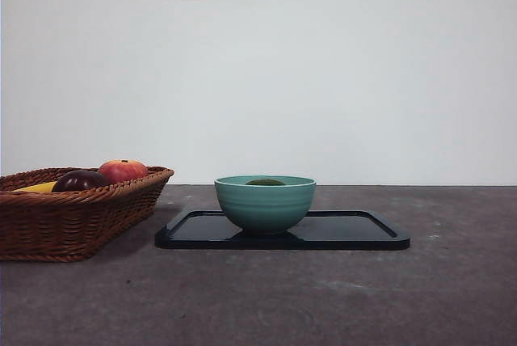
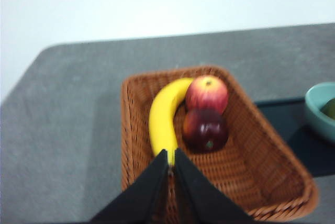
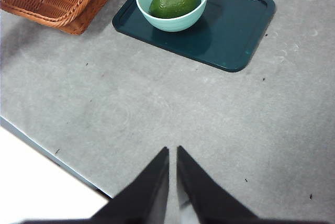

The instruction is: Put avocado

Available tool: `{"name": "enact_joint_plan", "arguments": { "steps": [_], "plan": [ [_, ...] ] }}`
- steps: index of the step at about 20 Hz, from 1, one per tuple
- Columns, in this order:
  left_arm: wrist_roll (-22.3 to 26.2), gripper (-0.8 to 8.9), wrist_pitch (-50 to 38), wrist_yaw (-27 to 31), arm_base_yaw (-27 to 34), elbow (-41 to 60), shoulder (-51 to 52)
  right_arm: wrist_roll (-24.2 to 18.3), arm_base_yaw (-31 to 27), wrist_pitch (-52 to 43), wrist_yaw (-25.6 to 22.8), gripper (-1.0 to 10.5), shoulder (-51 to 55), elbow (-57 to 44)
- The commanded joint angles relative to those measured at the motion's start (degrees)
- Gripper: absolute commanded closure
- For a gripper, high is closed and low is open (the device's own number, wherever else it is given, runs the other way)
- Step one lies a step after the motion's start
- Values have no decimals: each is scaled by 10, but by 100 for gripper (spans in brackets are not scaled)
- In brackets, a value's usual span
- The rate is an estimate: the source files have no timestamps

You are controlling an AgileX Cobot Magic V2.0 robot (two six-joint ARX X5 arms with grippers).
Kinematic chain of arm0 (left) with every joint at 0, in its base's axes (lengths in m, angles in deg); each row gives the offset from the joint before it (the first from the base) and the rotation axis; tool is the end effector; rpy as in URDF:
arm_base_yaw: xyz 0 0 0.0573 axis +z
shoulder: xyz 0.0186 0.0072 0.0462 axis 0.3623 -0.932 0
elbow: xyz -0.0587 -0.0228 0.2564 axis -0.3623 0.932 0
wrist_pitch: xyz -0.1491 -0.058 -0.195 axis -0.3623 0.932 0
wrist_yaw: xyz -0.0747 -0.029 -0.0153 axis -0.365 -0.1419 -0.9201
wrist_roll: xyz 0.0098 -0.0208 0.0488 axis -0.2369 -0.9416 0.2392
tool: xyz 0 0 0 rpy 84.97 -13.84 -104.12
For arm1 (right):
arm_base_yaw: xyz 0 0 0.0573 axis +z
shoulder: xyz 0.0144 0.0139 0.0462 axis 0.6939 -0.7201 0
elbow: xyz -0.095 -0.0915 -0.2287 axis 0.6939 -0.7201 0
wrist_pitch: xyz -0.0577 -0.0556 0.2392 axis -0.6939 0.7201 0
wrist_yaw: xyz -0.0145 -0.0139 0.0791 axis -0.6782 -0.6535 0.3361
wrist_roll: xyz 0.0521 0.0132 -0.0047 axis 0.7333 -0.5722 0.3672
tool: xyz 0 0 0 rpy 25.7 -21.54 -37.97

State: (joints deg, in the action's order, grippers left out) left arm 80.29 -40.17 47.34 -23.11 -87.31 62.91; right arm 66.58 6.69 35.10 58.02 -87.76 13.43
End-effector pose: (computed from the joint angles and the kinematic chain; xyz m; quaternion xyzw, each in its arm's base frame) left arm 0.0928 -0.0056 0.2327 0.0306 0.1082 -0.0634 0.9916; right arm 0.0477 0.0511 0.3074 0.0162 0.3520 0.2686 0.8965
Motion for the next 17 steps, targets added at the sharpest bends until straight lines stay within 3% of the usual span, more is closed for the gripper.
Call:
{"name": "enact_joint_plan", "arguments": {
  "steps": [1,4,10,14,17],
  "plan": [
    [-15,794,-53,-4,1,68,26,5,6,-6,0,926,-1,3],
    [-42,794,-61,-3,0,126,70,5,6,-6,0,926,-1,3],
    [-50,794,-63,-3,0,169,131,5,6,-6,0,926,-1,3],
    [-75,794,-61,45,1,183,131,5,6,-6,0,926,-1,3],
    [-68,794,-62,51,1,188,131,5,6,-6,0,927,-1,3]
  ]
}}
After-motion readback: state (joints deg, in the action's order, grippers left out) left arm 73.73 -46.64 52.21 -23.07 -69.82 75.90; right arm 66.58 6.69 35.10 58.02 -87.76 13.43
